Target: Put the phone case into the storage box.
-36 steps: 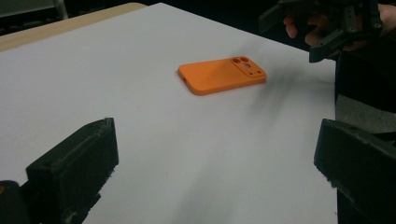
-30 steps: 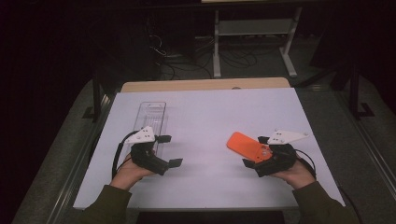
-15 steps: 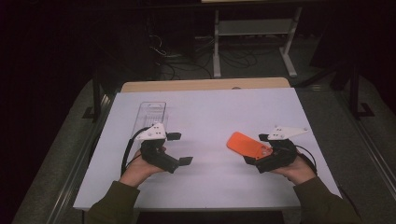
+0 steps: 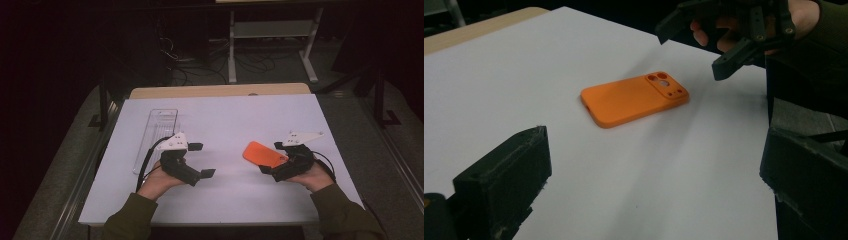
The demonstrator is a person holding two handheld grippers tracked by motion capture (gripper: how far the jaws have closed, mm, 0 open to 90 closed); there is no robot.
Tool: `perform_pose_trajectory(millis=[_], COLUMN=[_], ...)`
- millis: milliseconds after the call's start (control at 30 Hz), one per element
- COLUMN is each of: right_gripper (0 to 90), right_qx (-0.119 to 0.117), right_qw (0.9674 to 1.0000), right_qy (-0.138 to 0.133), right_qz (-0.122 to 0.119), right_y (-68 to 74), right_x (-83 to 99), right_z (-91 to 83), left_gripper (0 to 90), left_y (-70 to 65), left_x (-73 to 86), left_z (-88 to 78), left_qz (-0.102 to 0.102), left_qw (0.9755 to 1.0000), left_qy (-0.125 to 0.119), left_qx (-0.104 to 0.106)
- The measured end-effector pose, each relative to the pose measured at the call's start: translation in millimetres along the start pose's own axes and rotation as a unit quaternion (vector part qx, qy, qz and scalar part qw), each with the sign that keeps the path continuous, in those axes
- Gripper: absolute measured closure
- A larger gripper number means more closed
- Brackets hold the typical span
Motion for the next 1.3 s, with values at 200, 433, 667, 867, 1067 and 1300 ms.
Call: perform_pose_trajectory(millis=[200,433,667,867,1067,1300], right_gripper=[0.0,0.0,0.0,0.0,0.0,0.0], right_qx=[0.003,0.008,0.007,0.010,0.018,0.025], right_qw=[0.9999,0.9998,0.9999,0.9997,0.9995,0.9993], right_qy=[0.006,0.015,0.015,0.022,0.025,0.028], right_qz=[-0.008,-0.005,-0.004,-0.001,-0.003,-0.004], right_y=[-3.3,-7.8,-13.6,-16.9,-23.3,-31.7], right_x=[-1.2,-4.6,-8.9,-9.6,-14.3,-16.7], right_z=[3.7,7.0,9.2,12.5,16.1,20.3], left_gripper=[0.0,0.0,0.0,0.0,0.0,0.0], left_y=[-3.4,-6.3,-6.8,-6.7,-5.7,-5.5], left_x=[2.0,5.8,14.0,20.3,25.5,28.2], left_z=[7.1,17.5,24.8,27.9,29.4,29.8], left_qz=[0.009,0.013,0.015,0.012,0.016,0.017], left_qw=[0.9999,0.9997,0.9994,0.9992,0.9989,0.9986], left_qy=[0.010,0.016,0.028,0.034,0.043,0.047], left_qx=[0.004,0.011,0.015,0.015,0.013,0.014])
Point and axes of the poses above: each handheld gripper's, and its own axes: z roughly forward along the jaws, x roughly out of its underside, y roughly to its left, the point moved 7 cm from there along z, roughly forward along the jaws, and after that the axes turned 11 degrees about x, right-handed, at the moved point
